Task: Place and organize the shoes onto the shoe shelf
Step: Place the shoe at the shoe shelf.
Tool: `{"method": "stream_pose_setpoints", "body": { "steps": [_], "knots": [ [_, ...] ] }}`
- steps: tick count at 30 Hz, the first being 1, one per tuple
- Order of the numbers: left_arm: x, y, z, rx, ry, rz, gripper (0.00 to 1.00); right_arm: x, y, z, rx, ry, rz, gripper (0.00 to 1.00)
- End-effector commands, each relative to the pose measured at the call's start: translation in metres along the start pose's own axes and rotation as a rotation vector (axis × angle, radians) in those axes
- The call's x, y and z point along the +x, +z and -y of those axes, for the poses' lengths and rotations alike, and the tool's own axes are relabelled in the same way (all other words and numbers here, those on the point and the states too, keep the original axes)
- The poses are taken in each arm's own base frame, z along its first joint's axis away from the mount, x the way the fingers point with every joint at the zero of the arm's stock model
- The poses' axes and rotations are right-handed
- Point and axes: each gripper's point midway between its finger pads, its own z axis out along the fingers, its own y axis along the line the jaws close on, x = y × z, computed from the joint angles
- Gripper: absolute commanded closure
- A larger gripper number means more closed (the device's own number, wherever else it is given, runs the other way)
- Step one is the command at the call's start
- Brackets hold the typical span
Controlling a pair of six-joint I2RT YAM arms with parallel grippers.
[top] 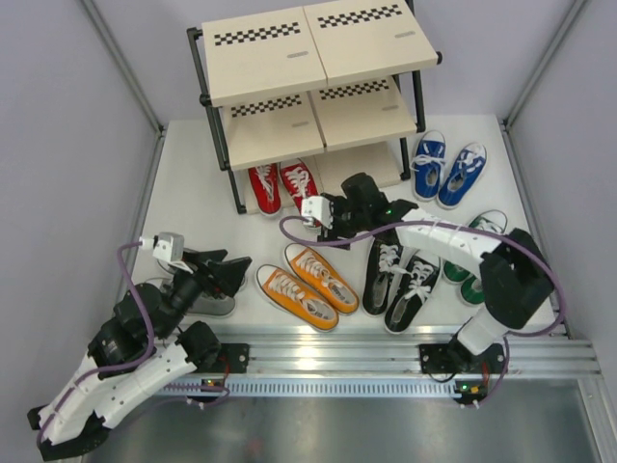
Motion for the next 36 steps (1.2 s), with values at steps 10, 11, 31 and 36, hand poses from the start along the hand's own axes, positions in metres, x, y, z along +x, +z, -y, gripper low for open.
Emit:
{"method": "stream_pose_setpoints", "body": {
  "steps": [10,11,31,36],
  "knots": [
    [-0.011,-0.003,0.007,0.041,0.001,0.04,0.22,0.012,0.041,0.036,0.079,-0.004,-0.062,0.35],
    [-0.01,-0.003,0.007,0.041,0.001,0.04,0.22,0.012,0.044,0.039,0.091,0.008,-0.062,0.37],
    [-0.011,-0.004,0.005,0.033,-0.002,0.047,0.22,-0.005,0.071,0.089,0.269,0.209,-0.013,0.81],
    [-0.012,-0.004,0.005,0.034,-0.003,0.05,0.22,-0.021,0.06,0.094,0.3,0.209,0.046,0.85]
  ]
}}
